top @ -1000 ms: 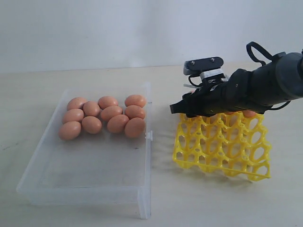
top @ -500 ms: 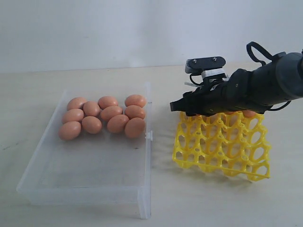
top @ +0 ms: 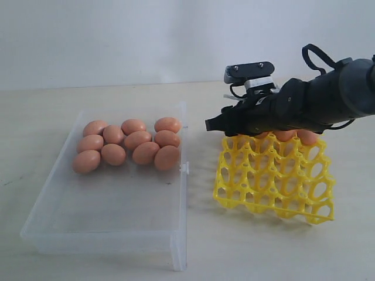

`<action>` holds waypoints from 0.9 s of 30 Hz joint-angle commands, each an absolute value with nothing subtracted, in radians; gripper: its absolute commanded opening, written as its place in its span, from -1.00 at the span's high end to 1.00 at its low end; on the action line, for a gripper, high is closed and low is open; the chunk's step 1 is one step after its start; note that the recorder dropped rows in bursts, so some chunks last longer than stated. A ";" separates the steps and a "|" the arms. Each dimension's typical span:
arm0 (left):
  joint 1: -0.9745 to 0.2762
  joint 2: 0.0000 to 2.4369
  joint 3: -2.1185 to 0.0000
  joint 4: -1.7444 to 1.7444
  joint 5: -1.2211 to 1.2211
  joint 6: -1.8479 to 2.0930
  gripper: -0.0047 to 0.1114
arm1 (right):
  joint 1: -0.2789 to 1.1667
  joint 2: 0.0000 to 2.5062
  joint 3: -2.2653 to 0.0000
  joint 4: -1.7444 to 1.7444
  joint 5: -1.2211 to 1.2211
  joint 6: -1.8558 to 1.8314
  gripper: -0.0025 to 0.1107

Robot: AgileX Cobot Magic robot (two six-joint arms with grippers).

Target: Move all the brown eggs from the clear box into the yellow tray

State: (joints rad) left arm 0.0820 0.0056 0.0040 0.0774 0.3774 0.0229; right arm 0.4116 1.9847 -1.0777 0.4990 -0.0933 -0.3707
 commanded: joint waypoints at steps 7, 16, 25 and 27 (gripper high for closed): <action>0.076 0.000 0.000 0.071 0.377 0.022 0.92 | 0.424 1.991 -1.097 0.490 -0.060 -0.366 0.29; 0.076 0.000 0.000 0.071 0.377 0.022 0.92 | 0.419 1.991 -1.054 0.490 -0.083 -0.390 0.29; 0.076 0.000 0.000 0.071 0.377 0.022 0.92 | 0.412 1.993 -1.054 0.490 -0.107 -0.392 0.29; 0.076 0.000 0.000 0.071 0.377 0.022 0.92 | 0.412 2.001 -1.054 0.490 -0.108 -0.392 0.29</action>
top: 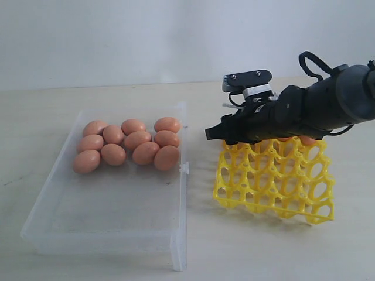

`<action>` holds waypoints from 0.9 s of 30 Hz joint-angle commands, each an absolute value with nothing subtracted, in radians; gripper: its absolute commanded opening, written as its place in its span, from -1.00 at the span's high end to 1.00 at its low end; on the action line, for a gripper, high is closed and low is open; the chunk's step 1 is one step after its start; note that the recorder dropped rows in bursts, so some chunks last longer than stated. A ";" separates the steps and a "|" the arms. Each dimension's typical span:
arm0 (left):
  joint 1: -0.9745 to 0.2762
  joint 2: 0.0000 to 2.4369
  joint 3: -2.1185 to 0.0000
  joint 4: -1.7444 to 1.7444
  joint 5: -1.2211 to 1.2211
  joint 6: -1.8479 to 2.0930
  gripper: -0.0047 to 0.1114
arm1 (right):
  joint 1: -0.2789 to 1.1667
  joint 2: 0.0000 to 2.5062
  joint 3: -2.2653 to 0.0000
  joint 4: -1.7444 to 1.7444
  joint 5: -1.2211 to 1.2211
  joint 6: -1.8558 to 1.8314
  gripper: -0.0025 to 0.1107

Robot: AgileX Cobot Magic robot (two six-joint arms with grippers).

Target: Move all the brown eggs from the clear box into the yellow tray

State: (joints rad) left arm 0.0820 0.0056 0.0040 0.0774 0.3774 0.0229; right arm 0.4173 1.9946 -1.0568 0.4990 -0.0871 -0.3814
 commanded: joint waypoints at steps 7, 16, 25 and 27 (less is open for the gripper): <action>0.076 0.000 0.000 0.071 0.377 0.022 0.92 | 0.412 2.014 -1.054 0.490 -0.110 -0.392 0.29; 0.076 0.000 0.000 0.071 0.377 0.022 0.92 | 0.412 2.014 -1.054 0.490 -0.125 -0.392 0.29; 0.076 0.000 0.000 0.071 0.377 0.022 0.92 | 0.413 2.012 -1.054 0.490 -0.103 -0.392 0.29; 0.076 0.000 0.000 0.071 0.377 0.022 0.92 | 0.413 2.003 -1.054 0.490 -0.101 -0.392 0.29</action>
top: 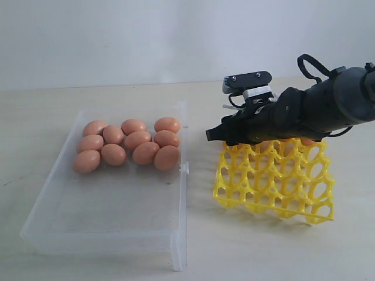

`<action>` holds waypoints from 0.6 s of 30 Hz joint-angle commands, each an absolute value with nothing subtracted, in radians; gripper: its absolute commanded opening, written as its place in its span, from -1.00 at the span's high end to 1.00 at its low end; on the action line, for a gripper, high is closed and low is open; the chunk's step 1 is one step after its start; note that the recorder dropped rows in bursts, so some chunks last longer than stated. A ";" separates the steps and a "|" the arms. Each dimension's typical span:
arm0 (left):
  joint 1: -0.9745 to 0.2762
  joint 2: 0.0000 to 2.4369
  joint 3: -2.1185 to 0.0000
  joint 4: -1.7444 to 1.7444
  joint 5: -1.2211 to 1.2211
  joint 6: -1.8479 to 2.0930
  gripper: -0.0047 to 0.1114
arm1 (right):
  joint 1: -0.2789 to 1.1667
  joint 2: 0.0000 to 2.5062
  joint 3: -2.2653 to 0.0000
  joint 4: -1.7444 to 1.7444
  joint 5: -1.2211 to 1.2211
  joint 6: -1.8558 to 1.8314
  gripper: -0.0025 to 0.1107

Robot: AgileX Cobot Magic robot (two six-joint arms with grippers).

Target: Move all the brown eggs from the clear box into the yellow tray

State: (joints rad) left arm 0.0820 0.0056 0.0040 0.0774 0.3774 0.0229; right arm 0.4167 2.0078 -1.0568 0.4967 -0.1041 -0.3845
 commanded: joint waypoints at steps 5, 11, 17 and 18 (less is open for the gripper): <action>0.076 0.000 0.000 0.071 0.377 0.022 0.92 | 0.413 1.991 -1.054 0.490 -0.101 -0.392 0.29; 0.076 0.000 0.000 0.071 0.377 0.022 0.92 | 0.419 1.991 -1.054 0.490 -0.081 -0.365 0.29; 0.076 0.000 0.000 0.071 0.377 0.022 0.92 | 0.431 1.991 -1.054 0.490 -0.081 -0.363 0.29; 0.076 0.000 0.000 0.071 0.377 0.022 0.92 | 0.431 1.991 -1.054 0.490 -0.081 -0.363 0.29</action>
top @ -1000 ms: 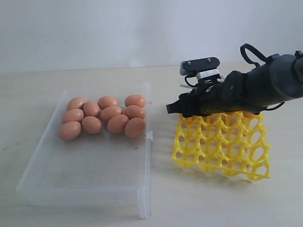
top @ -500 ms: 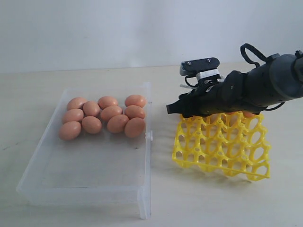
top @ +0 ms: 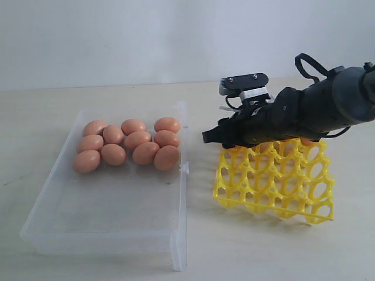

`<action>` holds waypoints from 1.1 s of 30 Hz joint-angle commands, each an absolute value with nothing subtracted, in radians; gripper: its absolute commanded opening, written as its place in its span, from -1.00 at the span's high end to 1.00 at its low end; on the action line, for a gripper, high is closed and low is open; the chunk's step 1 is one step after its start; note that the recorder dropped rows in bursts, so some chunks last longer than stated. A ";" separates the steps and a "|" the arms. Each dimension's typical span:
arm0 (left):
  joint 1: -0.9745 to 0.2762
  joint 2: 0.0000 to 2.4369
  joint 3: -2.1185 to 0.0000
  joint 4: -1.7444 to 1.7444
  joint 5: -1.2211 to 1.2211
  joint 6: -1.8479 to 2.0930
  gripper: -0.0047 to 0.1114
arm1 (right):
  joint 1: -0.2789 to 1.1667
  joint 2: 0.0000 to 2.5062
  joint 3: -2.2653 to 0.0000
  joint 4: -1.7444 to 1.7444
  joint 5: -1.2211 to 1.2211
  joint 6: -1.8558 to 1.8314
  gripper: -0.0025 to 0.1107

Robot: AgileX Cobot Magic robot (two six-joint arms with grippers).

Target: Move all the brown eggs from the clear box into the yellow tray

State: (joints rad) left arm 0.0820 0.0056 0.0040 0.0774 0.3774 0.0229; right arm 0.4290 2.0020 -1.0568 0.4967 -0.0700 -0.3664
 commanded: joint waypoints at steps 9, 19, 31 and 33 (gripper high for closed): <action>0.076 0.000 0.000 0.071 0.377 0.022 0.92 | 0.431 1.999 -1.054 0.486 -0.092 -0.365 0.29; 0.076 0.000 0.000 0.071 0.377 0.022 0.92 | 0.431 2.006 -1.054 0.486 -0.104 -0.376 0.29; 0.076 0.000 0.000 0.071 0.377 0.022 0.92 | 0.431 2.020 -1.054 0.486 -0.116 -0.381 0.29; 0.076 0.000 0.000 0.071 0.377 0.022 0.92 | 0.431 2.022 -1.054 0.486 -0.118 -0.381 0.29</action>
State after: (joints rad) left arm 0.0820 0.0056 0.0040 0.0774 0.3774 0.0229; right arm 0.4290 2.0207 -1.0568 0.4967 -0.1034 -0.3727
